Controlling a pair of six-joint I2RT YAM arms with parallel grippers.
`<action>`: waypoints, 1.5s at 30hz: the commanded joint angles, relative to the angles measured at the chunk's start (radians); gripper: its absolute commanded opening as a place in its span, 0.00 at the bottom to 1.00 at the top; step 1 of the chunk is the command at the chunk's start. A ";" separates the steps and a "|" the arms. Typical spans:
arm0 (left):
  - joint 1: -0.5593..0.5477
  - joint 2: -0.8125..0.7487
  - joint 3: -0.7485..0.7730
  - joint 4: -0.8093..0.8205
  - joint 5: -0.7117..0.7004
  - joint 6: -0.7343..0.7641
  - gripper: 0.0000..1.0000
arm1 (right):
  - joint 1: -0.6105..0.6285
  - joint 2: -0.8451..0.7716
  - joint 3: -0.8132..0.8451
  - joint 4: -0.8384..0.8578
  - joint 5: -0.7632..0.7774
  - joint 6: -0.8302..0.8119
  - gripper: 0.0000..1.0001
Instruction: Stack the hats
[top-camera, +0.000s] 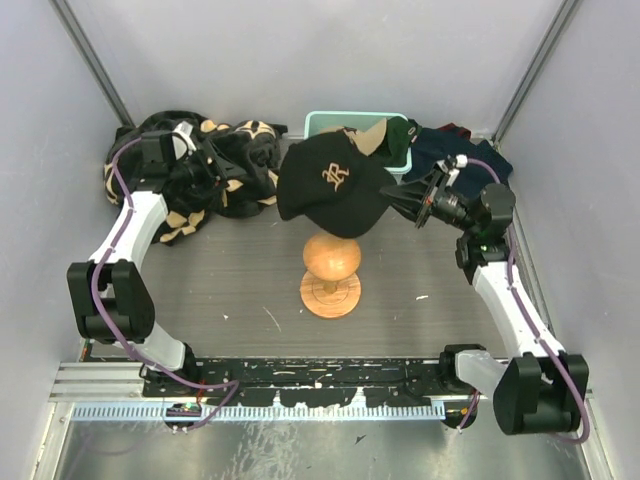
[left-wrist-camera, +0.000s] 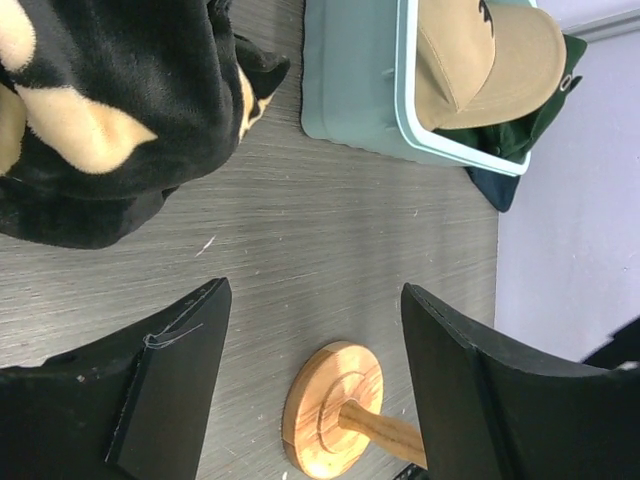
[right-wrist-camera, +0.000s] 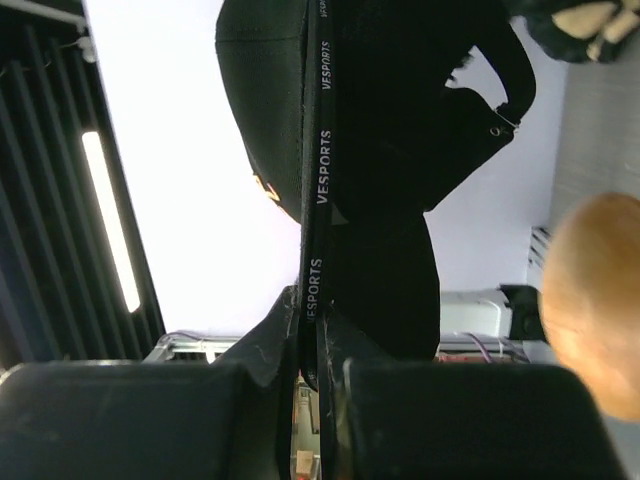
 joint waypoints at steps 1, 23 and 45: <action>-0.001 0.016 -0.023 0.056 0.051 -0.027 0.75 | -0.001 -0.095 -0.097 -0.209 -0.029 -0.082 0.01; -0.030 0.004 -0.083 0.090 0.090 -0.036 0.75 | -0.023 -0.340 -0.301 -0.792 -0.063 -0.420 0.01; -0.042 0.037 -0.054 0.078 0.104 -0.031 0.75 | -0.102 -0.011 0.003 -1.281 0.210 -1.148 0.22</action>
